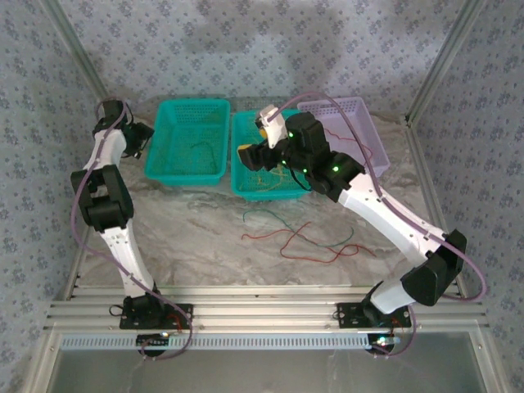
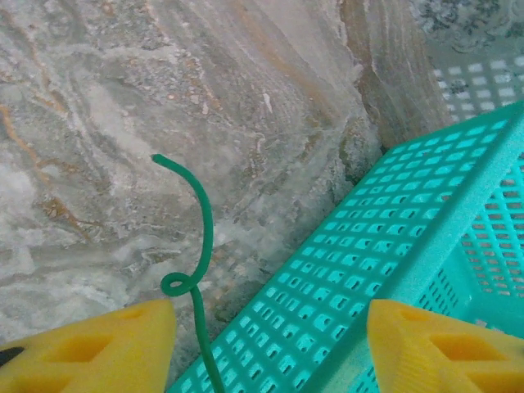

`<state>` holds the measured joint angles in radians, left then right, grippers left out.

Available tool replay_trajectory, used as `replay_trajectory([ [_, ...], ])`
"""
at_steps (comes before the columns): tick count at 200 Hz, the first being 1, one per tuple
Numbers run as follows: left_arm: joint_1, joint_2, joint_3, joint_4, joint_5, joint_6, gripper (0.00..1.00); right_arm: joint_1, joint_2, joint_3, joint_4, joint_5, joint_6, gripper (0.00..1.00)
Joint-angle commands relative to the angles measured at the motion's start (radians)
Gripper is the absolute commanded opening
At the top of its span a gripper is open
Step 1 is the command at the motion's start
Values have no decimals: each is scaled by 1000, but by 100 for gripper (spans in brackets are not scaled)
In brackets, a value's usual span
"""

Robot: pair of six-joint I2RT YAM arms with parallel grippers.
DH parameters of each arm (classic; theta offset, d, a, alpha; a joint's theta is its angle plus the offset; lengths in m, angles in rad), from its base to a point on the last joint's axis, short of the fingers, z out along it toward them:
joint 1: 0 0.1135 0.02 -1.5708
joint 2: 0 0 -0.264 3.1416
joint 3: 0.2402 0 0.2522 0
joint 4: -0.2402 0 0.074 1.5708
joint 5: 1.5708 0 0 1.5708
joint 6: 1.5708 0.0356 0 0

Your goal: Untangle the cables

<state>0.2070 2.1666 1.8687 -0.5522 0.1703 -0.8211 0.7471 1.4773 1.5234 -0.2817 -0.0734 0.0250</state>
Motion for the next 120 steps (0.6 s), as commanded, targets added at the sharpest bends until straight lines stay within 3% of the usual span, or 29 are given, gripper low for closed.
replay_trajectory([
  [1, -1, 32, 17, -20, 9, -1, 56, 9, -11, -5, -9, 21, -15, 76],
  [20, 0, 35, 34, -31, 17, -1, 46, 11, -12, -5, -7, 23, -13, 76],
  [73, -6, 7, -8, -23, 6, 3, 37, 15, -20, -5, -10, 23, -14, 76],
  [120, -8, -20, -31, -19, -4, -3, 23, 18, -34, -8, -11, 30, -16, 76],
])
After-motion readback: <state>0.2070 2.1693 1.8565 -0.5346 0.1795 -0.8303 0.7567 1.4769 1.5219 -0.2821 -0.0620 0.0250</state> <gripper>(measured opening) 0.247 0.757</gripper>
